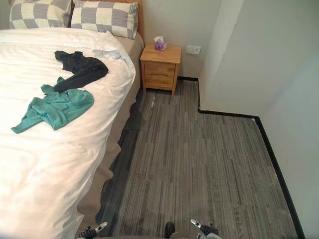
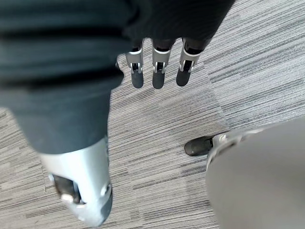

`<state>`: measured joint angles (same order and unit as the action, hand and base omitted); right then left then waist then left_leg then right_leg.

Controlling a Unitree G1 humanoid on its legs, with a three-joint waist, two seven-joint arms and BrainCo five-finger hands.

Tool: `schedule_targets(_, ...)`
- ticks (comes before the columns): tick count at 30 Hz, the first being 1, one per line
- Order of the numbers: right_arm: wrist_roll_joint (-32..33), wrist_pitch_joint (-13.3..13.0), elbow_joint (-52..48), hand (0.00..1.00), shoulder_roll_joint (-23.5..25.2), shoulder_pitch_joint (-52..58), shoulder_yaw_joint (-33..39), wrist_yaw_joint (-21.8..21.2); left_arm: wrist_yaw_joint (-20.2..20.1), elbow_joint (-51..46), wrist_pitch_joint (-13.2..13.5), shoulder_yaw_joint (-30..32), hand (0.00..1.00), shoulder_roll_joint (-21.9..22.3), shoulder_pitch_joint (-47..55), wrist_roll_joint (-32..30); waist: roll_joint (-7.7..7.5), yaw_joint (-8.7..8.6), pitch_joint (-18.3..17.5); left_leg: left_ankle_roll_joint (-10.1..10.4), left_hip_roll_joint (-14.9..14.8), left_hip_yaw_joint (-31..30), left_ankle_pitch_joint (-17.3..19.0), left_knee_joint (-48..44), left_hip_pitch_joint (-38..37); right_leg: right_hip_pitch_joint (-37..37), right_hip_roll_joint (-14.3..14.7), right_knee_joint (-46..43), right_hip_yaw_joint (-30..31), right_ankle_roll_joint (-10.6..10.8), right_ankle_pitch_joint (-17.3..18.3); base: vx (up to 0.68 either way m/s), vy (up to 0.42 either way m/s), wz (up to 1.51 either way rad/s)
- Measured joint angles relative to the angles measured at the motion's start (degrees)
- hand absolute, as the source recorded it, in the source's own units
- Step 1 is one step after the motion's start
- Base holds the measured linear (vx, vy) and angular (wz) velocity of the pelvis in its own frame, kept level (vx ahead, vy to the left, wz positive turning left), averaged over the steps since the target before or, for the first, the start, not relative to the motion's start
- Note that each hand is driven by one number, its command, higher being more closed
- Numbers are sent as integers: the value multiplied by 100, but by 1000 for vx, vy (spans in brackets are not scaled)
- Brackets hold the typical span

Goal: Tidy the bed and pick cloth on bed and put in laundry

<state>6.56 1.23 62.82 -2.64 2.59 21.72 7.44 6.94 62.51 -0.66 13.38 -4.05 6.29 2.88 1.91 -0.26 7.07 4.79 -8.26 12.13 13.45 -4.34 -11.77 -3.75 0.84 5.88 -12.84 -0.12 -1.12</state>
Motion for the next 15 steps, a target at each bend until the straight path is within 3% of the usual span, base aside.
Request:
schedule_targets(3,5,-51,-12,0,22,-8,-168,10,51,-74,31,2,0,2,67,18,16,56,92,258,-219,196,167,-680,192,-70,83,-1,-190,-72,167,101,-74,-36)
schedule_targets(4,5,-58,-14,0,21,-11,-347,9,51,-160,31,-5,0,-30,69,21,-80,64,121,299,-347,249,193,-1651,613,-87,79,-3,-127,-132,212,140,-130,-41)
schedule_targets(6,-1,-67,-32,0,-39,-9,-429,13,52,-311,43,-50,0,-26,67,21,-34,73,160,271,-528,267,142,-2550,981,-119,126,-6,-32,-186,259,158,-94,-36)
schedule_targets(7,-2,-74,-113,0,-73,-3,-455,31,53,-327,93,-44,0,-11,40,25,14,75,249,224,-646,189,-134,-3587,1414,-205,163,-45,133,-253,306,256,10,-50)
schedule_targets(8,-7,-74,-122,0,-96,-60,-490,58,57,-331,131,-32,0,12,-26,56,-2,145,312,231,-493,-89,-23,-4011,1804,-200,75,-149,359,-345,356,315,26,-56)
schedule_targets(9,-9,-73,-118,0,-106,-75,-488,64,65,-336,139,-33,0,25,-44,66,-8,160,322,195,-395,-174,110,-3984,1884,-183,14,-203,439,-368,388,286,71,-74)
schedule_targets(11,-13,-71,-109,0,-68,-111,-424,75,81,-455,163,-46,0,46,-33,98,-69,196,384,90,124,-258,457,-3376,2192,-200,-348,-353,756,-271,482,262,80,-80)
schedule_targets(13,-16,-70,-113,0,-13,-105,-413,81,88,-508,177,-47,0,51,-16,96,-70,253,392,68,268,-223,437,-2716,2359,-291,-509,-393,967,-164,605,278,142,-66)
schedule_targets(15,-16,-71,-116,0,12,-102,-409,92,86,-509,219,-46,0,45,-38,96,-77,267,396,11,359,-234,177,-1954,2510,-405,-648,-395,1038,-9,740,308,199,-41)
